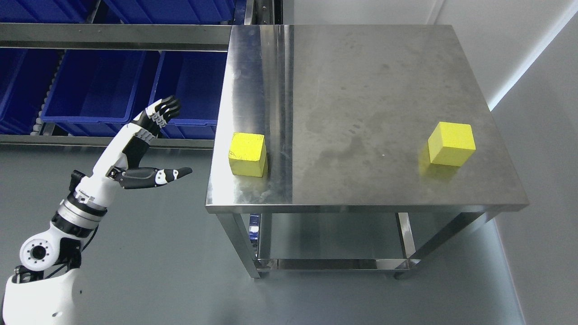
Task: Move yellow foam block to right shelf middle
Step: 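Reach the left hand toward the yellow foam cube nearer the robot, then close the left hand around the yellow foam cube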
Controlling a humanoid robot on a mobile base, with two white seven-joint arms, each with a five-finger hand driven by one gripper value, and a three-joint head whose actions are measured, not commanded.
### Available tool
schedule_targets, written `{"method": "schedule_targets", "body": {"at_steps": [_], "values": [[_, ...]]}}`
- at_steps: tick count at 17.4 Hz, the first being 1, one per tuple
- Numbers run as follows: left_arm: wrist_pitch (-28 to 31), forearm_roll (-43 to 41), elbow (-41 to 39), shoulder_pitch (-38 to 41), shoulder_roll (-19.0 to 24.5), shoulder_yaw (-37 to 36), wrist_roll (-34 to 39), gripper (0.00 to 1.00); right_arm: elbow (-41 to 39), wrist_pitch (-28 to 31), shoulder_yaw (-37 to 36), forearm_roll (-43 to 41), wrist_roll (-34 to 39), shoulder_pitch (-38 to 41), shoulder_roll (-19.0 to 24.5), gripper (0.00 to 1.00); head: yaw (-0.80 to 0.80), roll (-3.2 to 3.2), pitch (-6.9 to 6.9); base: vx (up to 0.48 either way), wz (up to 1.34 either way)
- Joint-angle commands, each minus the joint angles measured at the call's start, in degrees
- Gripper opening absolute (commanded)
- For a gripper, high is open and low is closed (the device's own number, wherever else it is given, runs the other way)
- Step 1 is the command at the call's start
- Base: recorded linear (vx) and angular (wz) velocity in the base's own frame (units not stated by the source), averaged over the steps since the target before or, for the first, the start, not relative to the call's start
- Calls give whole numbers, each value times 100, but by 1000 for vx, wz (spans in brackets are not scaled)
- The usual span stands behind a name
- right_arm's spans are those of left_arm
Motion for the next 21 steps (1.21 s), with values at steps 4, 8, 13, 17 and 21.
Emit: {"method": "schedule_targets", "body": {"at_steps": [4,8,13,17,21], "values": [[38,-794,707,-609,309,-838,-63,100,-100,5,0,0,2,-18,-100,100,0,0,0,0,0],[415,-891,892,-996,283,-1602,-63,100,-100,5,0,0,2,-9,-100,100,0,0,0,0,0],[539,-909,1488,-1330,195,-2235,-72,100,-100,5,0,0,2,-9,-100,100,0,0,0,0,0],[539,-1100,1919,-1506,195,-2579,-80,100,-100,5,0,0,2,-18,-100,100,0,0,0,15,-52],[539,-1445,2061,-1507,186,-2571,-80,99,-100,5,0,-9,2,-9,-100,100,0,0,0,5,-38]]}}
